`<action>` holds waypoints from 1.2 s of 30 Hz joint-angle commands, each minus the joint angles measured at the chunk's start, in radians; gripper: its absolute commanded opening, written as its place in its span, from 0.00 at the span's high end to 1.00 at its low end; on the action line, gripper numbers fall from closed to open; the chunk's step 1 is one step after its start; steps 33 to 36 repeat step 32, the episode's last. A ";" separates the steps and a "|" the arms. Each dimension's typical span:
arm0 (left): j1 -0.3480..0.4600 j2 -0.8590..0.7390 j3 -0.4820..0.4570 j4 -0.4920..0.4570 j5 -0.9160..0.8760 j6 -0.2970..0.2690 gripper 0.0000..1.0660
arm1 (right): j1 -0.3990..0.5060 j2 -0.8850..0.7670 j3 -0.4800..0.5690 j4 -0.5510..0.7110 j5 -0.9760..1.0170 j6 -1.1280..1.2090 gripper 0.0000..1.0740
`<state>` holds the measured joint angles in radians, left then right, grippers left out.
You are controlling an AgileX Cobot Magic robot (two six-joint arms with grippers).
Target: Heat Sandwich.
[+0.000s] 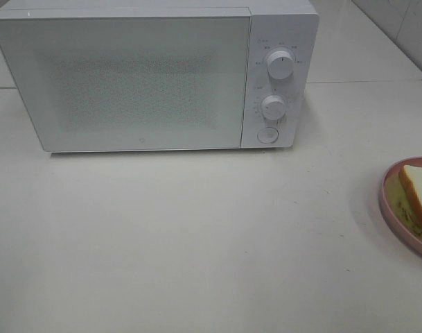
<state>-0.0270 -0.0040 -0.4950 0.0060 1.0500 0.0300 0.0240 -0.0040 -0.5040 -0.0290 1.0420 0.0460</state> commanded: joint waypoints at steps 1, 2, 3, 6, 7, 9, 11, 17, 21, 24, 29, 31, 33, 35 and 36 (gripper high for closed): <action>0.004 -0.022 0.003 -0.006 -0.013 0.002 0.17 | -0.005 -0.026 0.001 -0.006 -0.003 -0.007 0.30; 0.004 -0.022 0.003 -0.006 -0.013 0.002 0.17 | -0.005 -0.026 0.001 -0.006 -0.003 -0.007 0.30; 0.004 -0.022 0.003 -0.006 -0.013 0.002 0.17 | -0.005 -0.026 0.001 -0.006 -0.003 -0.007 0.30; 0.004 -0.022 0.003 -0.006 -0.013 0.002 0.17 | -0.005 -0.026 0.001 -0.006 -0.003 -0.007 0.30; 0.004 -0.022 0.003 -0.006 -0.013 0.002 0.17 | -0.005 -0.026 0.001 -0.006 -0.003 -0.007 0.30; 0.004 -0.022 0.003 -0.006 -0.013 0.002 0.17 | -0.005 -0.026 0.001 -0.006 -0.003 -0.007 0.30; 0.004 -0.022 0.003 -0.006 -0.013 0.002 0.17 | -0.005 -0.026 0.001 -0.006 -0.003 -0.008 0.30; 0.004 -0.022 0.003 -0.006 -0.013 0.002 0.17 | -0.005 -0.026 0.001 -0.006 -0.003 -0.007 0.30; 0.004 -0.022 0.003 -0.006 -0.013 0.002 0.17 | -0.005 -0.026 0.001 -0.006 -0.003 -0.007 0.30; 0.004 -0.022 0.003 -0.006 -0.013 0.002 0.17 | -0.005 -0.026 0.001 -0.006 -0.003 -0.007 0.30; 0.004 -0.022 0.003 -0.006 -0.013 0.002 0.17 | -0.005 -0.026 0.001 -0.006 -0.003 -0.007 0.30; 0.004 -0.022 0.003 -0.006 -0.013 0.002 0.17 | -0.005 -0.026 0.001 -0.006 -0.003 -0.007 0.30; 0.004 -0.022 0.003 -0.006 -0.013 0.002 0.17 | -0.005 -0.026 0.001 -0.006 -0.003 -0.007 0.30; 0.004 -0.022 0.003 -0.006 -0.013 0.002 0.17 | -0.005 -0.026 0.001 -0.006 -0.003 -0.007 0.30; 0.004 -0.022 0.003 -0.006 -0.013 0.002 0.17 | -0.005 -0.026 0.001 -0.006 -0.003 -0.007 0.30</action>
